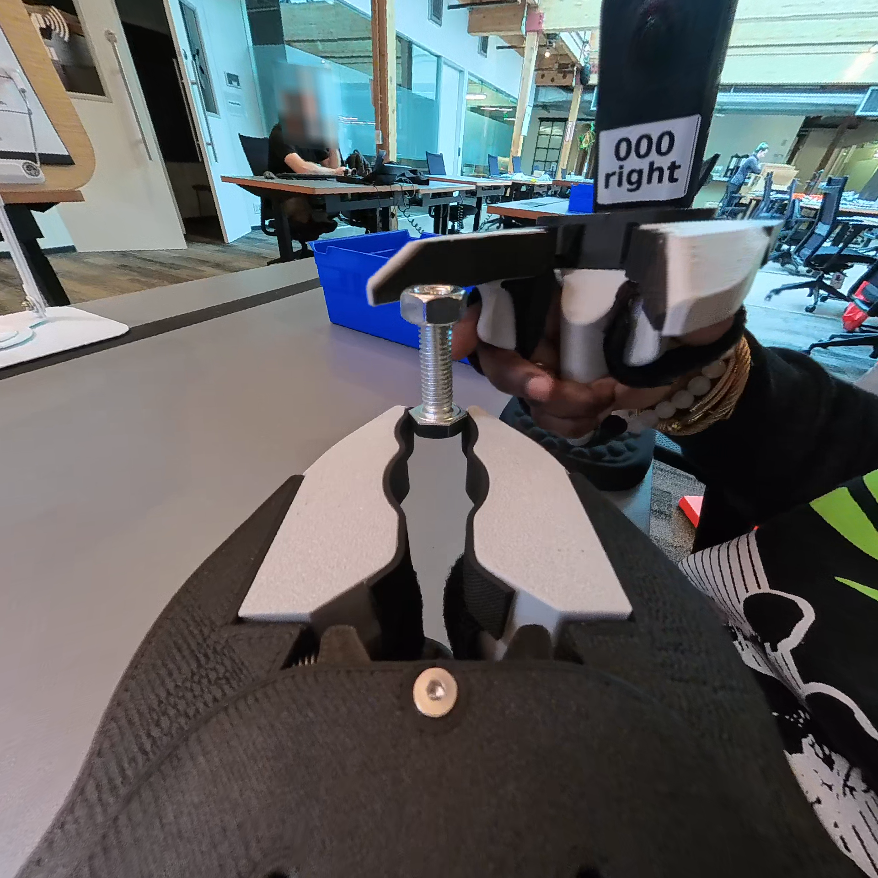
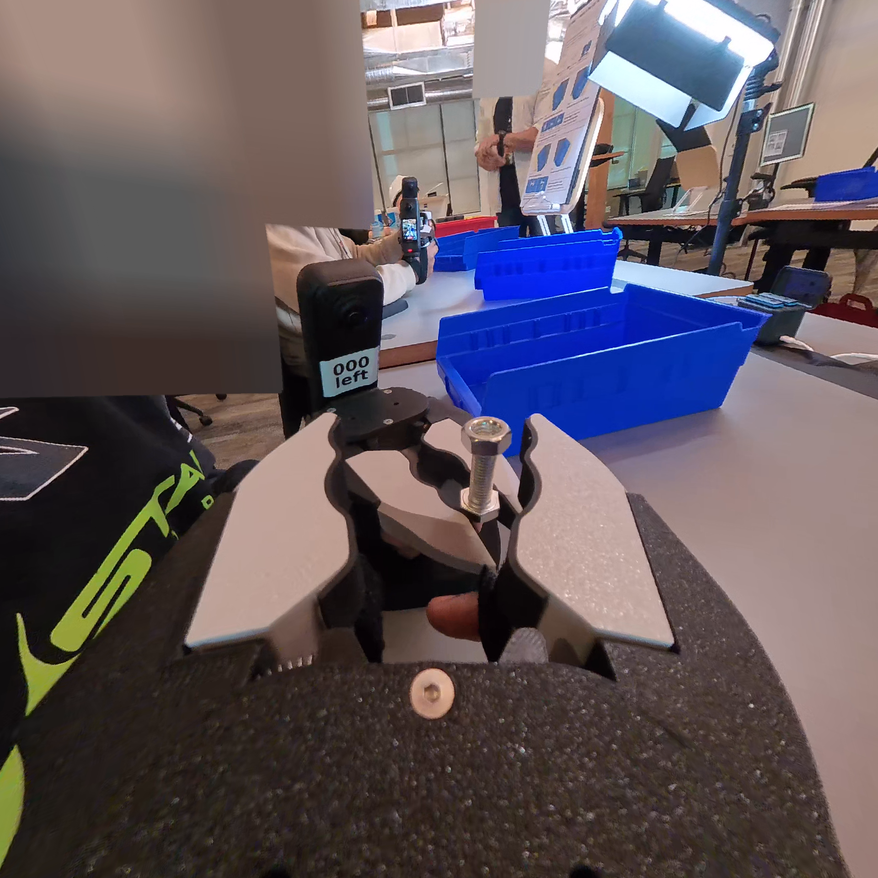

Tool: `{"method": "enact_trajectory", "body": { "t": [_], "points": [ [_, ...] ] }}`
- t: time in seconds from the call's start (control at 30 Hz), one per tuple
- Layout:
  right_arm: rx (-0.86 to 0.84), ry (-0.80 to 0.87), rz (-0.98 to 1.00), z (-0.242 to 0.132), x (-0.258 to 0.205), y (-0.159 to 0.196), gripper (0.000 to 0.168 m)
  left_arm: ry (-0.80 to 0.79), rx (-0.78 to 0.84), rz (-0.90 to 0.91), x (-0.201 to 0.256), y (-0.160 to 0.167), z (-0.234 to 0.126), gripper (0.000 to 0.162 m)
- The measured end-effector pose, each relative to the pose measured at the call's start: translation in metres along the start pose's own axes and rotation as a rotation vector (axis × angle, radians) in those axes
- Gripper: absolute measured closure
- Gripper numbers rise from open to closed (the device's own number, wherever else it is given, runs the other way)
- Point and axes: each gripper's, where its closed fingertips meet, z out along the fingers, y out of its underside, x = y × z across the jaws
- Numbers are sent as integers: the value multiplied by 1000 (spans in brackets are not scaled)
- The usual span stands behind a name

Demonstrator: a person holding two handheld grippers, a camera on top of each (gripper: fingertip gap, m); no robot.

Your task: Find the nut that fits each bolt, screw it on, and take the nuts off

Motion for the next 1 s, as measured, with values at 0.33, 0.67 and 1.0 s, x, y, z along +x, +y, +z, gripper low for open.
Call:
{"method": "enact_trajectory", "body": {
  "t": [0.33, 0.67, 1.0],
  "points": [
    [19, 19, 2, -12, -1, 0, 109, -15, 0, -9, -3, 0, 0, 142],
    [49, 33, 10, -2, 7, -1, 97, -9, -4, 5, -1, 1, 0, 142],
    [38, 20, 2, -3, 1, 1, 105, -24, 0, -10, -4, 1, 0, 142]
  ]
}}
